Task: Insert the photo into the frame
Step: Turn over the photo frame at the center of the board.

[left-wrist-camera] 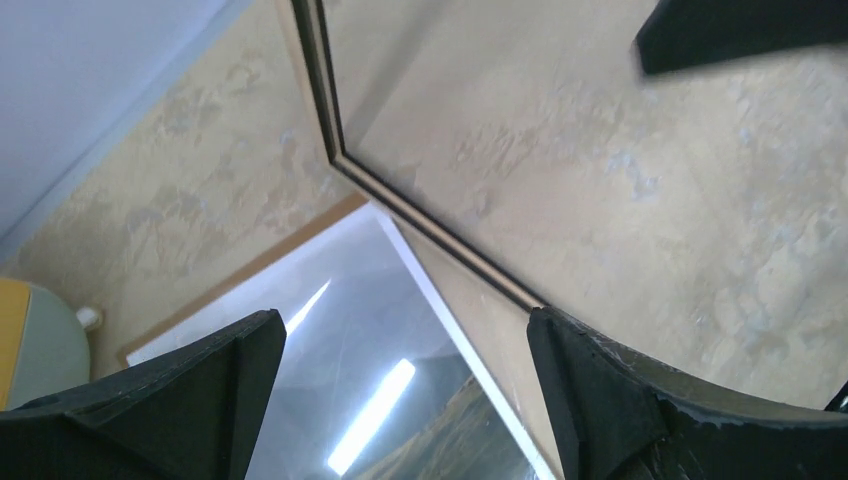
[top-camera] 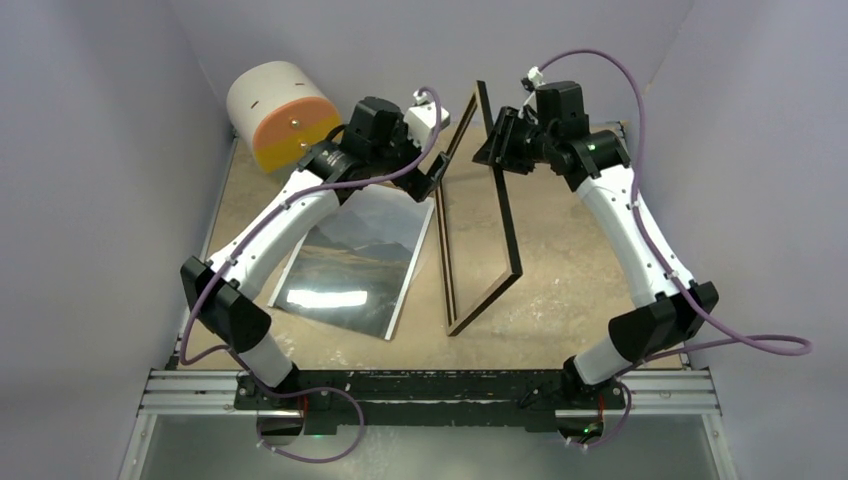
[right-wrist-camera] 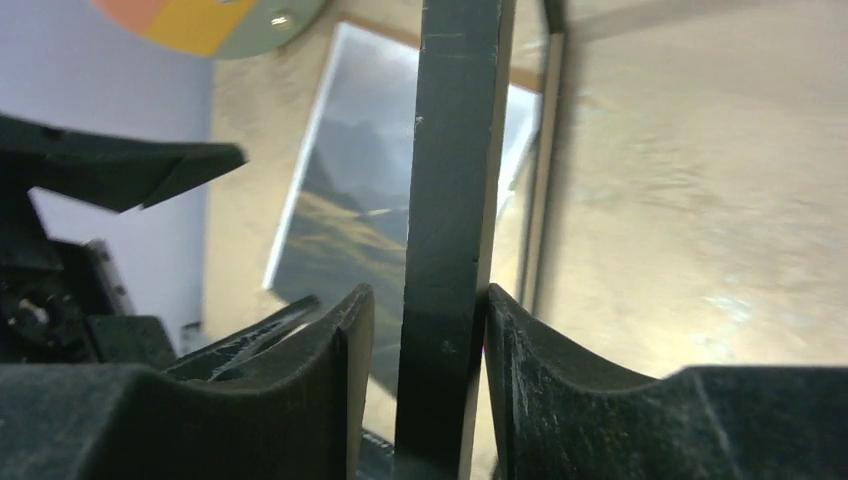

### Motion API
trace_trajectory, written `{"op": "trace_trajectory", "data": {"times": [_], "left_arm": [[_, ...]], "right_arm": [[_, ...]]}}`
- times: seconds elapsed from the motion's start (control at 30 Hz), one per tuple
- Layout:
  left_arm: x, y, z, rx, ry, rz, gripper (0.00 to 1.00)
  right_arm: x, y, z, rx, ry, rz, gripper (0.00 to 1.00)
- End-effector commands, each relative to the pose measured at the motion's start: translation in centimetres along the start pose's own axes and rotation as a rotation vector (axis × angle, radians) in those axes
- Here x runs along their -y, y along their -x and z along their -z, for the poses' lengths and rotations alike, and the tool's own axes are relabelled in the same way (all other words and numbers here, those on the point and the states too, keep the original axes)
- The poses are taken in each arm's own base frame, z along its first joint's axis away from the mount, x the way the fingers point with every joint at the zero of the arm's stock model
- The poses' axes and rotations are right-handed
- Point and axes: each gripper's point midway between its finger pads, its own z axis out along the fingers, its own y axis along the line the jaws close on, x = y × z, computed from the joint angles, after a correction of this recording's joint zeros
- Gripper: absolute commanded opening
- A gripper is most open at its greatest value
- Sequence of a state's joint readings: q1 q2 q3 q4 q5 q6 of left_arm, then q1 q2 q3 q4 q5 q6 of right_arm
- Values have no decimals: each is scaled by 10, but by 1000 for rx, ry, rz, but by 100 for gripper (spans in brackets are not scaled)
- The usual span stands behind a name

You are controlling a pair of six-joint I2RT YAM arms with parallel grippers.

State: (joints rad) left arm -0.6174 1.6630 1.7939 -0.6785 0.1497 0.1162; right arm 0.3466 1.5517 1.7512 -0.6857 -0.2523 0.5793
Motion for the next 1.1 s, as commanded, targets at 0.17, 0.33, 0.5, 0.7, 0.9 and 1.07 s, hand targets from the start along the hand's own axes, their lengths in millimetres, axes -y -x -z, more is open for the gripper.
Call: {"op": "trace_trajectory", "data": {"times": [0.17, 0.33, 0.5, 0.7, 0.9, 1.07], "left_arm": [[-17, -58, 1, -130, 90, -115, 100], [-27, -87, -10, -203, 133, -148, 100], [-33, -96, -15, -219, 157, -180, 100], [-56, -118, -30, -264, 191, -187, 100], [-63, -145, -47, -305, 205, -210, 100], [-61, -166, -59, -317, 192, -231, 100]], "right_arm": [[93, 9, 34, 82, -479, 214, 25], [134, 1, 40, 65, -670, 262, 12], [161, -1, 53, 76, -818, 305, 9], [183, -4, 53, 63, -919, 349, 8], [207, -24, 15, -53, -930, 406, 3], [222, -36, -4, -126, -947, 439, 4]]}}
